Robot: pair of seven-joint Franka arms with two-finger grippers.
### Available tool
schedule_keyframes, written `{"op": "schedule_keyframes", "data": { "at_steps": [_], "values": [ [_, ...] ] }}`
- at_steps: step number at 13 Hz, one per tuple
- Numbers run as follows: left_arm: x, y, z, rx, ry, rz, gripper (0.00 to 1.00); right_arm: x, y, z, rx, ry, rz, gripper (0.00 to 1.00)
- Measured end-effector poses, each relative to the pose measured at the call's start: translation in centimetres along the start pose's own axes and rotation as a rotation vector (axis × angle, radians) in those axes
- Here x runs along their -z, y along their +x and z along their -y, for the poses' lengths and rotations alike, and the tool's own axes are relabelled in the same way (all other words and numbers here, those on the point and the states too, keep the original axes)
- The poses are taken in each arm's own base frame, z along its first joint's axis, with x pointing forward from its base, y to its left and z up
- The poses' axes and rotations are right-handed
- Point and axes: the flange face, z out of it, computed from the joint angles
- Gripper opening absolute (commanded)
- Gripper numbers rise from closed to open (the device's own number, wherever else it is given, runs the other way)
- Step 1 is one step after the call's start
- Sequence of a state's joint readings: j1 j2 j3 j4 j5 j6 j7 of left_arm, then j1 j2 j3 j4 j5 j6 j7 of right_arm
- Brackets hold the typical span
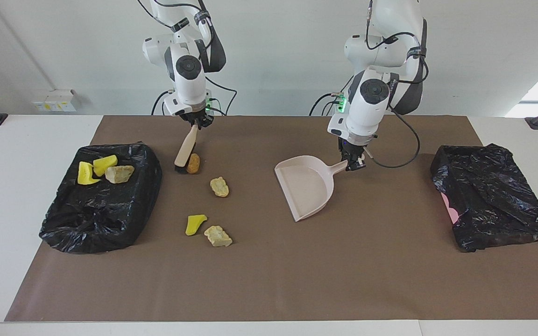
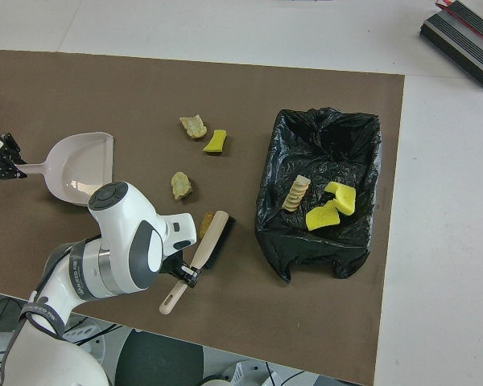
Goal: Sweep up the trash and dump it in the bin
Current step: 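Grasp the brush with the right gripper while the left gripper holds the dustpan, then sweep the food bits into the dustpan with the brush in the right gripper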
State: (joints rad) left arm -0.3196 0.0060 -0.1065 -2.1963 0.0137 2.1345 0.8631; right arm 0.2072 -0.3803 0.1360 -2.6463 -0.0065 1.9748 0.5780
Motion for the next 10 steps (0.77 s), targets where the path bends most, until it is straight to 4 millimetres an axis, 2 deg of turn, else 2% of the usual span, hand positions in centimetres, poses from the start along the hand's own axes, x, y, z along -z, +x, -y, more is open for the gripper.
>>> {"op": "schedule_keyframes", "data": {
  "at_steps": [2, 5, 8, 10],
  "values": [
    [-0.3, 0.0, -0.1, 0.001, 0.005, -0.004, 0.0, 0.5, 1.5, 1.8, 0.034, 0.0, 0.011, 0.0],
    [-1.2, 0.0, -0.4, 0.015, 0.021, -0.018, 0.0, 2.2, 4.2, 5.7, 0.088, 0.005, 0.019, 0.0],
    [-1.5, 0.1, -0.6, 0.039, 0.019, -0.017, 0.0, 3.3, 7.3, 8.4, 0.114, 0.023, 0.018, 0.0],
    [-1.4, 0.1, -0.7, 0.043, 0.019, -0.018, 0.0, 4.8, 8.6, 11.9, 0.166, 0.04, -0.005, 0.0]
  ]
}}
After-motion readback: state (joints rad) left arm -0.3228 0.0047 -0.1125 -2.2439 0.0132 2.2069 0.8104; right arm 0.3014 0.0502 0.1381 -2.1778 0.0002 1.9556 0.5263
